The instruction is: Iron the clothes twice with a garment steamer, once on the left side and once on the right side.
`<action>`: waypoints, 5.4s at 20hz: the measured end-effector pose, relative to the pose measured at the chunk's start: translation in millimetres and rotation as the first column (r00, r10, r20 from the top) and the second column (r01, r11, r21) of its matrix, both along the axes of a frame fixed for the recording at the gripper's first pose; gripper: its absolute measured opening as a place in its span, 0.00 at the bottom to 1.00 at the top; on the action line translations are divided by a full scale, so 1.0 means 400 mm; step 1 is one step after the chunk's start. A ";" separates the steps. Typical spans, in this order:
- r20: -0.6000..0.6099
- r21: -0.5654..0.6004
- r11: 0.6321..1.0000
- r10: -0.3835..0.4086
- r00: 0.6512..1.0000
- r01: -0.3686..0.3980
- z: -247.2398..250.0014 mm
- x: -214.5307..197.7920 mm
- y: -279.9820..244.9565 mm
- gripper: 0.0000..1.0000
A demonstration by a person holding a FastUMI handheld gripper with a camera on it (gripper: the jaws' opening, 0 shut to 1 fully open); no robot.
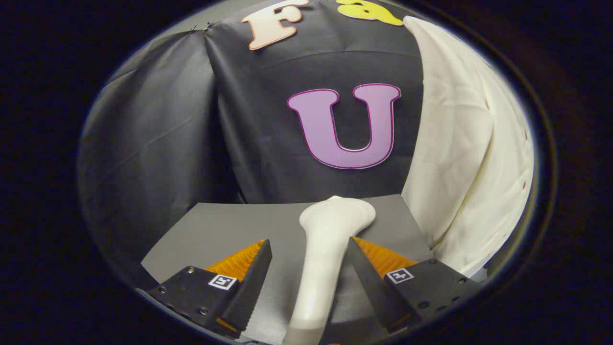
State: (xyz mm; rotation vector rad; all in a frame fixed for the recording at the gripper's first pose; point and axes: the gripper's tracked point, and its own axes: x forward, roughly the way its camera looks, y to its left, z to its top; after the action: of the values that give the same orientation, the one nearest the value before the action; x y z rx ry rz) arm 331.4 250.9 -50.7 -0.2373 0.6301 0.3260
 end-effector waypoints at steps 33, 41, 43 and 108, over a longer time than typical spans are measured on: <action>0.372 0.261 0.958 0.017 0.928 -0.122 0.488 -0.175 -0.216 0.47; 0.464 0.212 0.975 -0.157 0.872 0.062 0.637 -0.165 -0.515 0.47; 0.485 0.200 0.973 -0.196 0.852 0.110 0.657 -0.140 -0.568 0.47; 0.104 0.328 0.907 -0.313 0.944 0.264 -0.384 -0.176 -0.909 0.47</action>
State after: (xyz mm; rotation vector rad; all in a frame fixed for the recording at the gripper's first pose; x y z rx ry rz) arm 260.8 -112.6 -204.4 0.1340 0.4444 0.1138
